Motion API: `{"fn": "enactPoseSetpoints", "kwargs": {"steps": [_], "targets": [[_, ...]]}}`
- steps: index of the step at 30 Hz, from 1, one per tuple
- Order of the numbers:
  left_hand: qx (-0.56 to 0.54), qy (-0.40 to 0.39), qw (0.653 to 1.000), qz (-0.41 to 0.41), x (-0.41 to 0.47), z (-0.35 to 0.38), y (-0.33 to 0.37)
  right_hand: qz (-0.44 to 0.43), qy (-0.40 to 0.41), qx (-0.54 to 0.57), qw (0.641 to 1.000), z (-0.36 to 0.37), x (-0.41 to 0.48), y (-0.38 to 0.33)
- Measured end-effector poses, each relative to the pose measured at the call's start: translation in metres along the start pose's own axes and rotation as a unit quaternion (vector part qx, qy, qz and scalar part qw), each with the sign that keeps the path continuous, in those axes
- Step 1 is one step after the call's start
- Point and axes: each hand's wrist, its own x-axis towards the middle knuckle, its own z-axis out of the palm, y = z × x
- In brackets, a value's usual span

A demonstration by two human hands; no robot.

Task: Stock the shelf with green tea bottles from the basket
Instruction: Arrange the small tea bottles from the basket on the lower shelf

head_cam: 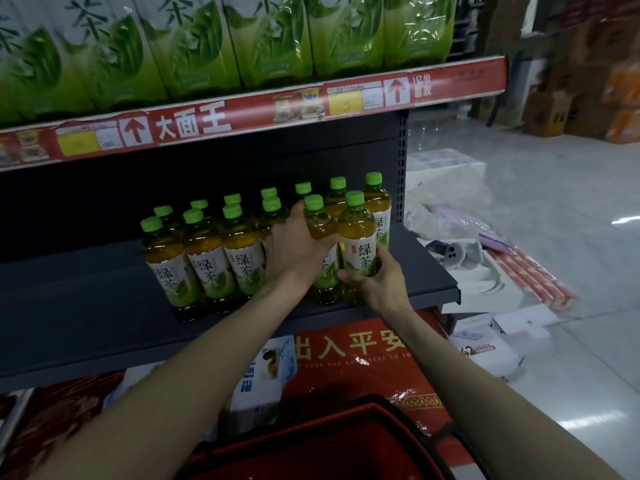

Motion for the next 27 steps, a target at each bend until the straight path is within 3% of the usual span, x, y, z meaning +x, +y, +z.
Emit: {"fn": "enactPoseSetpoints", "kwargs": {"steps": [5,10,18,27], "targets": [[-0.085,0.015,0.996,-0.012,-0.012,0.007,-0.007,0.007,0.008,-0.041,0.999,0.001,-0.002,0.001],[-0.209,0.107,0.97,-0.06,-0.049,0.026,-0.022,-0.002,0.07,-0.068,0.995,0.002,-0.022,0.005],[-0.209,0.045,0.965,-0.15,-0.083,0.06,-0.063,-0.032,0.113,-0.132,0.984,0.0,-0.033,0.016],[-0.203,0.079,0.952,-0.216,-0.072,0.077,-0.07,-0.041,0.119,-0.135,0.983,0.01,-0.015,0.022]]}}
